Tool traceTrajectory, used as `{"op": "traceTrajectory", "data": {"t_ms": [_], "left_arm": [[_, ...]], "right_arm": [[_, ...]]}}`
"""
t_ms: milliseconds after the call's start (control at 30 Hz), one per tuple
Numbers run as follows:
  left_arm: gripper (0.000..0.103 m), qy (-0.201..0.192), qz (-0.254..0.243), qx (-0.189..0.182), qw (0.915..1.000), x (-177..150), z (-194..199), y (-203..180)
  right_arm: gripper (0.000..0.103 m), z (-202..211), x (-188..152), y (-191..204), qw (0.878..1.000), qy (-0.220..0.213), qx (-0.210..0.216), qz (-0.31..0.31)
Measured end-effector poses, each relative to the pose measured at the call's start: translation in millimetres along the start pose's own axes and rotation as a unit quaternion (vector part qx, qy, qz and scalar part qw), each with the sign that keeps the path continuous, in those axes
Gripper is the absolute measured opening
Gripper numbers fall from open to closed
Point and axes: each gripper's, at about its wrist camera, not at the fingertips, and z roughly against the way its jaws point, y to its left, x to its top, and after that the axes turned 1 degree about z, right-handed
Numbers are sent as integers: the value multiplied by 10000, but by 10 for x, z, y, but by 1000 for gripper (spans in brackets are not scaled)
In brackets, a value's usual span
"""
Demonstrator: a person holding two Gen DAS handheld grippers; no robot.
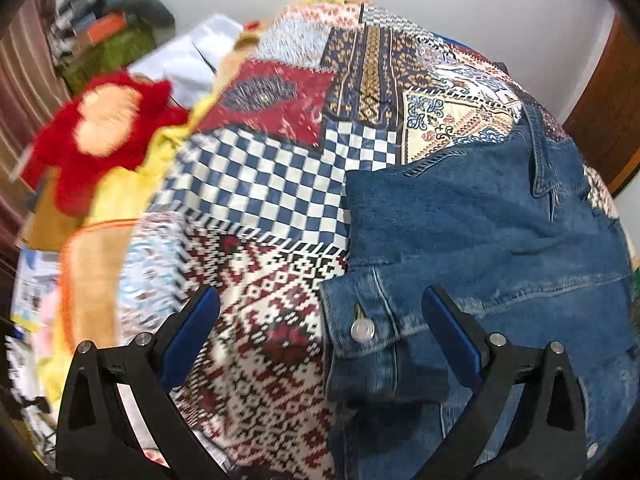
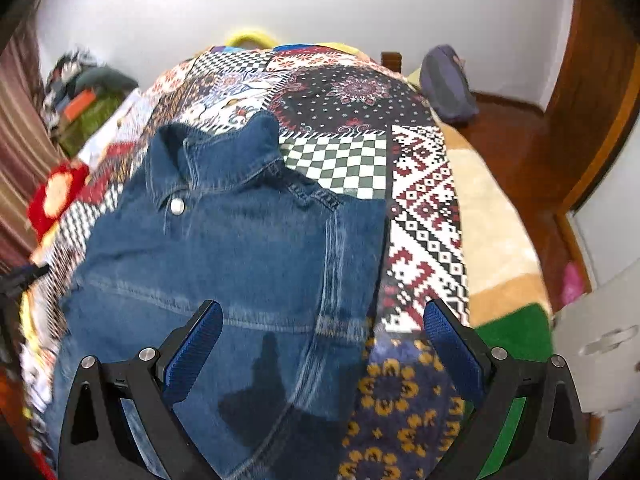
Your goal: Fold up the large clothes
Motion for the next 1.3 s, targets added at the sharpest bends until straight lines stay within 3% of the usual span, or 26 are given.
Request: {"op": "traceTrajectory", "data": {"t_ms": [167,333,433,467,533,600,667,733,867,1000,1167,1300], "left_arm": [[102,508,313,-448,9972,187,-456,64],[102,703,604,-1136,9892,299,-788,11],[97,907,848,-1427,9819,374,-1030,13],[92,922,902,-1431,9813,394,-1067,20],[82,754,1045,-1377,9821,460,-1092,48],[51,648,1141,-1454,9806,514,-1095,57],[30,700,1236,-1630,9763,544,-1127,50],[27,669,1178,-1523,9790,555,-1117,22],[9,429,820,-1245,9879,610,-991,-44],[9,134,733,-988,9923,773,-774,14],[9,-110,228,-531,9983,999,-636,-102],[9,-132,27,-271,9995,1140,-754,-181]], "right_arm": [[97,-287,149,-188,9986,211,225,-436],[77,-630,213,-420,9900,568,684,-1095],[70,-801,204,-488,9844,673,934,-1331],[67,-821,207,-498,9839,644,975,-1351],[42,-860,238,-500,9834,601,1056,-1351],[32,-925,275,-518,9824,605,1082,-1400],[25,-983,316,-559,9801,541,1126,-1541],[19,-1042,361,-585,9770,541,1253,-1641],[14,-1047,568,-480,9823,437,1244,-1329],[12,-874,964,-241,9900,1,1190,-755],[11,-724,1400,-9,9933,-479,1005,-299],[11,-869,1586,37,9973,-595,437,10]]}}
